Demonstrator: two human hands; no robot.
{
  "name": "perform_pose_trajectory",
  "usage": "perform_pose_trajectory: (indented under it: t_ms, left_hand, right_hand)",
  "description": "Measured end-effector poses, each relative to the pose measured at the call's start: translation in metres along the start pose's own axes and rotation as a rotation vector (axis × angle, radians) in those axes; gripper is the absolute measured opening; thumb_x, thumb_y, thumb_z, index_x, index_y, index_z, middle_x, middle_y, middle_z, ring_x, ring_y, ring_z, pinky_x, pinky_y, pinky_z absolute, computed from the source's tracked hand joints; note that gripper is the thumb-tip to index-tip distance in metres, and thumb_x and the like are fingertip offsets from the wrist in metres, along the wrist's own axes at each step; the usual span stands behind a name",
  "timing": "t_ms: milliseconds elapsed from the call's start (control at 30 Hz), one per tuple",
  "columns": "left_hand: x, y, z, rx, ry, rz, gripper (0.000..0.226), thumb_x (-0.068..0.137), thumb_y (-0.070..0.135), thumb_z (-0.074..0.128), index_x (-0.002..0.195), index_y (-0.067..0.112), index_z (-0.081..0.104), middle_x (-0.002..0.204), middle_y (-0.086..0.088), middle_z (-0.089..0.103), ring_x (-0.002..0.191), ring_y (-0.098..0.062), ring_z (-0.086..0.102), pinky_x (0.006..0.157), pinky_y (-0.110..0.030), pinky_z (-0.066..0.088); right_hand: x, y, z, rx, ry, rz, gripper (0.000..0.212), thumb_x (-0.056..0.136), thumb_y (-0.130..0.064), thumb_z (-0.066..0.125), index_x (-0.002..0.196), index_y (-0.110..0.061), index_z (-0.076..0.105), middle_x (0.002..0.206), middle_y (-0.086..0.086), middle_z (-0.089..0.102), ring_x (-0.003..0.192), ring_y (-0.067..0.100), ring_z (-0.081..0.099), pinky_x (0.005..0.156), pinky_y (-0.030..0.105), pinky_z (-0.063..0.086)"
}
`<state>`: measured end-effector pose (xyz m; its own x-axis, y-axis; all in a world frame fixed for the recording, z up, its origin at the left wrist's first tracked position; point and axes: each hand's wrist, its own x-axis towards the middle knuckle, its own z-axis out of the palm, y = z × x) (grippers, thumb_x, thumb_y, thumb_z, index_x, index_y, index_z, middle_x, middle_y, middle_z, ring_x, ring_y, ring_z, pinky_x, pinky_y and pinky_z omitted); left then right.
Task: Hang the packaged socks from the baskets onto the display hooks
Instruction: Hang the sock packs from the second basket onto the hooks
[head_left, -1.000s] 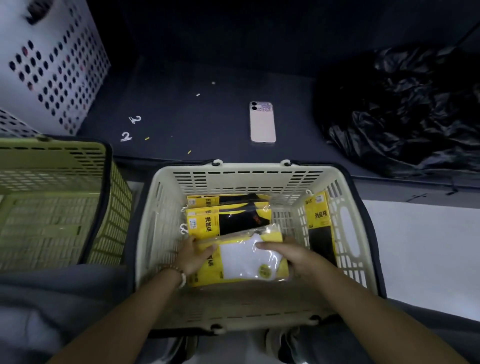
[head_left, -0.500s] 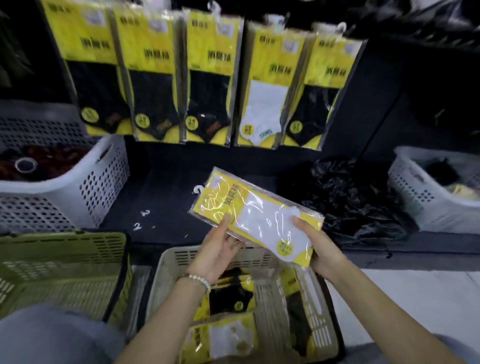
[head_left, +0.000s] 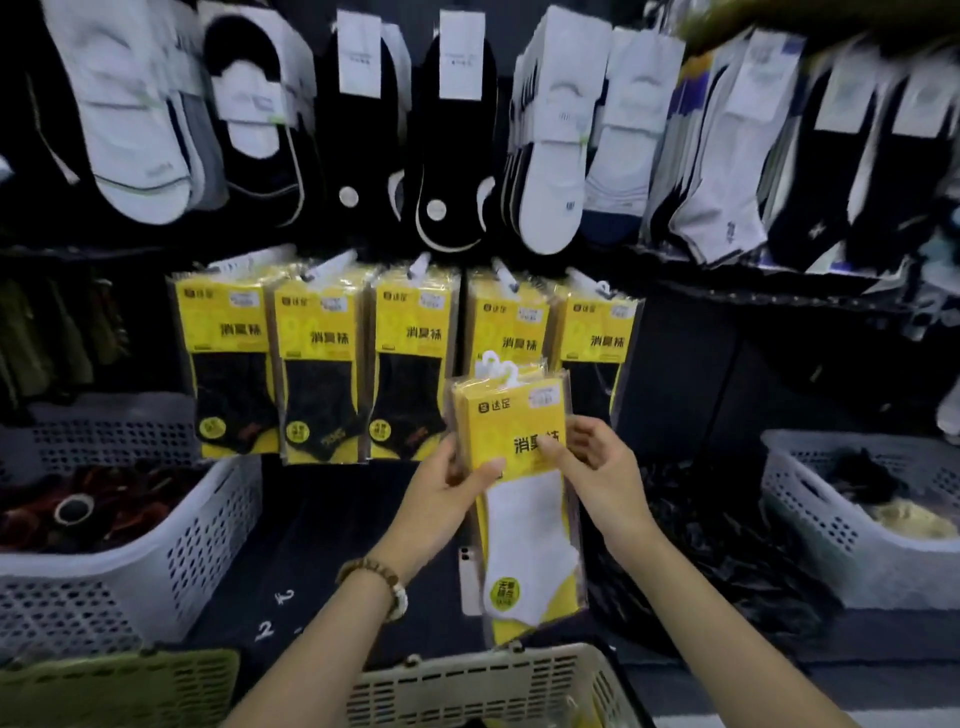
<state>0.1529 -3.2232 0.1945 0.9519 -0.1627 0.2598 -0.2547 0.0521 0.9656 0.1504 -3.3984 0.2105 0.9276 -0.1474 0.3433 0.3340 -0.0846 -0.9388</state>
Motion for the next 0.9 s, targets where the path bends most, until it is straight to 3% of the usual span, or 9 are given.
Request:
perform_pose_trajectory:
  t_ms: [100, 167, 300, 433, 600, 733, 833, 900]
  left_hand:
    - [0.015, 0.012, 0.006, 0.009, 0.137, -0.036, 0.038, 0.070, 0.031, 0.080, 0.102, 0.032, 0.061, 0.088, 0.018, 0.073, 0.079, 0.006, 0.067, 0.059, -0.009, 0.050]
    - [0.024, 0.015, 0.009, -0.011, 0.147, -0.081, 0.037, 0.064, 0.040, 0.081, 0.094, 0.032, 0.061, 0.078, 0.025, 0.071, 0.072, 0.009, 0.066, 0.052, -0.006, 0.047]
    - [0.040, 0.021, 0.014, 0.081, 0.099, -0.066, 0.047, 0.063, 0.068, 0.059, 0.096, 0.035, 0.066, 0.088, 0.027, 0.070, 0.083, 0.009, 0.064, 0.063, -0.011, 0.045]
    - [0.059, 0.026, 0.009, 0.107, 0.153, -0.025, 0.037, 0.074, 0.061, 0.055, 0.090, 0.030, 0.066, 0.076, 0.026, 0.070, 0.074, 0.011, 0.064, 0.055, -0.002, 0.043]
    - [0.075, 0.031, -0.005, 0.150, 0.189, 0.006, 0.031, 0.076, 0.058, 0.054, 0.092, 0.034, 0.065, 0.081, 0.033, 0.067, 0.077, 0.015, 0.062, 0.057, 0.000, 0.043]
    - [0.083, 0.032, -0.009, 0.154, 0.208, 0.025, 0.034, 0.071, 0.061, 0.052, 0.093, 0.037, 0.064, 0.082, 0.031, 0.068, 0.080, 0.014, 0.062, 0.059, -0.004, 0.044]
    - [0.086, 0.032, -0.009, 0.147, 0.211, 0.038, 0.035, 0.072, 0.059, 0.053, 0.093, 0.034, 0.065, 0.085, 0.025, 0.071, 0.083, 0.009, 0.064, 0.062, -0.006, 0.045]
    - [0.087, 0.032, -0.008, 0.140, 0.209, 0.044, 0.033, 0.074, 0.056, 0.054, 0.094, 0.033, 0.065, 0.085, 0.028, 0.070, 0.081, 0.012, 0.063, 0.060, -0.002, 0.044]
  right_hand:
    - [0.011, -0.011, -0.004, 0.111, -0.018, 0.044, 0.036, 0.071, -0.032, 0.073, 0.101, -0.014, 0.065, 0.094, -0.001, 0.075, 0.089, 0.011, 0.071, 0.071, 0.017, 0.055]
    - [0.017, -0.012, -0.008, 0.154, -0.061, 0.091, 0.029, 0.078, -0.029, 0.070, 0.102, -0.014, 0.067, 0.095, -0.001, 0.075, 0.088, 0.012, 0.072, 0.067, 0.016, 0.054]
    - [0.032, -0.006, -0.023, 0.180, 0.024, 0.144, 0.023, 0.087, -0.026, 0.064, 0.106, -0.014, 0.069, 0.098, 0.000, 0.075, 0.090, 0.013, 0.071, 0.070, 0.019, 0.055]
    - [0.056, 0.000, -0.053, 0.206, 0.215, 0.162, 0.020, 0.092, -0.020, 0.059, 0.107, -0.010, 0.067, 0.105, 0.009, 0.072, 0.097, 0.024, 0.068, 0.086, 0.037, 0.054]
    - [0.100, -0.002, -0.088, 0.113, 0.322, 0.140, 0.019, 0.096, -0.018, 0.053, 0.107, -0.007, 0.065, 0.108, 0.011, 0.070, 0.094, 0.023, 0.065, 0.087, 0.036, 0.052]
    - [0.134, -0.007, -0.085, 0.056, 0.249, 0.083, 0.016, 0.094, -0.017, 0.057, 0.107, -0.009, 0.064, 0.096, 0.003, 0.070, 0.081, 0.011, 0.066, 0.066, 0.021, 0.053]
    - [0.154, -0.003, -0.076, -0.006, 0.174, 0.080, 0.016, 0.095, -0.016, 0.055, 0.107, -0.009, 0.063, 0.101, 0.005, 0.069, 0.084, 0.012, 0.065, 0.066, 0.019, 0.052]
    - [0.163, 0.002, -0.072, -0.030, 0.149, 0.104, 0.014, 0.096, -0.017, 0.054, 0.105, -0.012, 0.063, 0.098, 0.002, 0.069, 0.080, 0.007, 0.064, 0.058, 0.011, 0.050]
